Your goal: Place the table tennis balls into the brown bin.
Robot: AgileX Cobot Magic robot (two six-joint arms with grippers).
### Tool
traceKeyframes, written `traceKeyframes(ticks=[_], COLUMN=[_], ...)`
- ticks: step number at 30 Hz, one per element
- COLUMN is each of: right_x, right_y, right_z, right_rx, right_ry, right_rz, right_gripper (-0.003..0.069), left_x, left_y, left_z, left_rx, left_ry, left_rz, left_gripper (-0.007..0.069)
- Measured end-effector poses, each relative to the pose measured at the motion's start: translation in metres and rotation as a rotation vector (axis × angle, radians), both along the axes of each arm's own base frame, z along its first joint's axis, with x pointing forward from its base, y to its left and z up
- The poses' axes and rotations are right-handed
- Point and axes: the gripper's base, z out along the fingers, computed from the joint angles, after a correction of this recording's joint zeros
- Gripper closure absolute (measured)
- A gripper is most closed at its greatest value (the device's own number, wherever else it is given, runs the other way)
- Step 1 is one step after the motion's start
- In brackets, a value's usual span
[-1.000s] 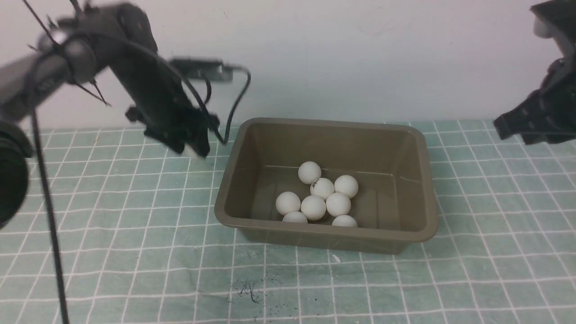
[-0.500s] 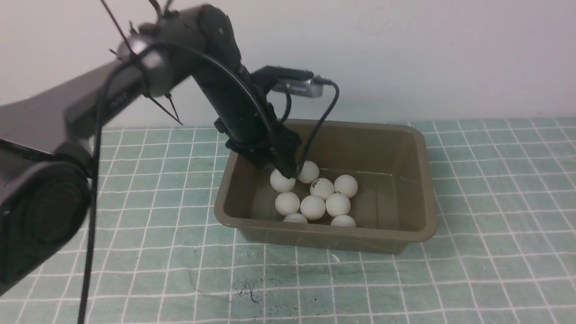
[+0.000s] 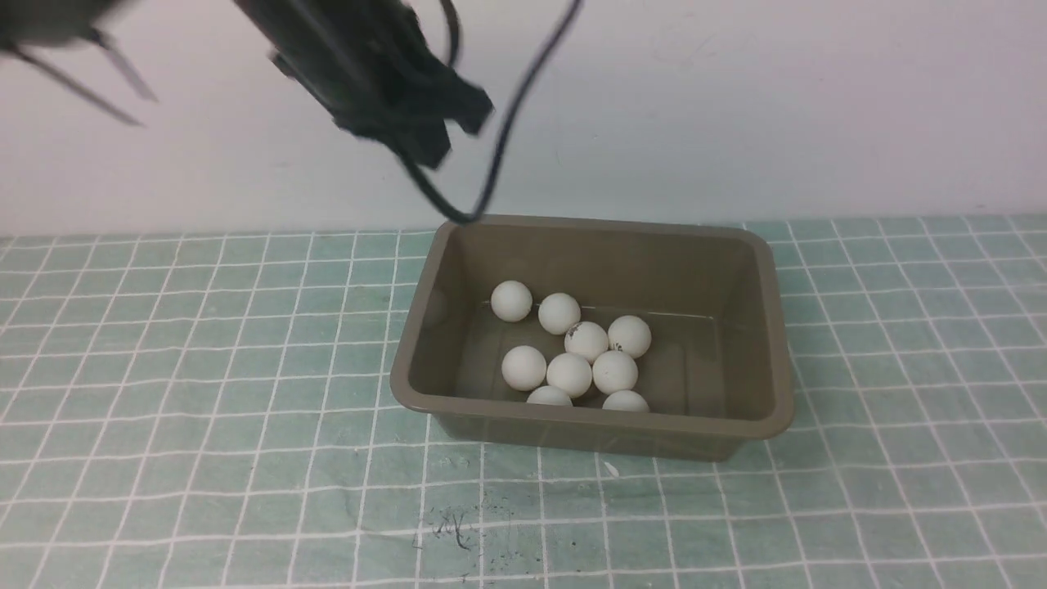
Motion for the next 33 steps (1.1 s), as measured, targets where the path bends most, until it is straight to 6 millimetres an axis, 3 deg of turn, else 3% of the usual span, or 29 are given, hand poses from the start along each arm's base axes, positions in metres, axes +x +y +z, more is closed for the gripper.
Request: traceKeyframes(ticks=[2, 6, 7, 8, 11, 12, 14, 15, 22, 28, 33], right_x=[-0.007, -0.013, -0.013, -0.013, -0.013, -0.013, -0.013, -0.013, -0.013, -0.013, -0.013], right_y=[-0.002, -0.004, -0.004, -0.004, -0.005, -0.005, -0.005, -0.005, -0.005, -0.005, -0.005], right_z=[0.003, 0.008, 0.008, 0.008, 0.008, 0.008, 0.008, 0.008, 0.008, 0.008, 0.008], right_rx=[0.018, 0.014, 0.013, 0.000, -0.015, -0.018, -0.020, -0.020, -0.020, -0.020, -0.020], right_ry=[-0.078, -0.152, -0.154, -0.161, -0.165, -0.166, -0.166, -0.166, -0.166, -0.166, -0.166], right_rz=[-0.003, -0.010, -0.011, -0.017, -0.024, -0.025, -0.027, -0.027, -0.027, -0.027, -0.027], right_gripper=[0.0673, 0.0673, 0.0673, 0.0673, 0.0673, 0.0673, 0.0673, 0.0673, 0.0673, 0.0673, 0.0673], left_x=[-0.039, -0.095, -0.101, -0.127, -0.166, -0.178, -0.189, -0.204, -0.241, -0.261, -0.265], left_y=[0.014, 0.036, 0.038, 0.047, 0.060, 0.064, 0.069, 0.076, 0.091, 0.099, 0.100], left_z=[0.022, 0.034, 0.029, 0.019, 0.001, -0.014, -0.024, -0.039, -0.079, -0.076, -0.075], left_rx=[-0.033, -0.090, -0.093, -0.140, -0.234, -0.266, -0.294, -0.320, -0.347, -0.384, -0.393], left_ry=[-0.046, -0.140, -0.134, -0.169, -0.239, -0.248, -0.276, -0.316, -0.354, -0.426, -0.444], left_rz=[0.003, 0.016, 0.018, 0.028, 0.053, 0.067, 0.081, 0.100, 0.117, 0.109, 0.105], left_gripper=[0.0629, 0.0629, 0.0629, 0.0629, 0.0629, 0.0629, 0.0629, 0.0629, 0.0629, 0.0629, 0.0629])
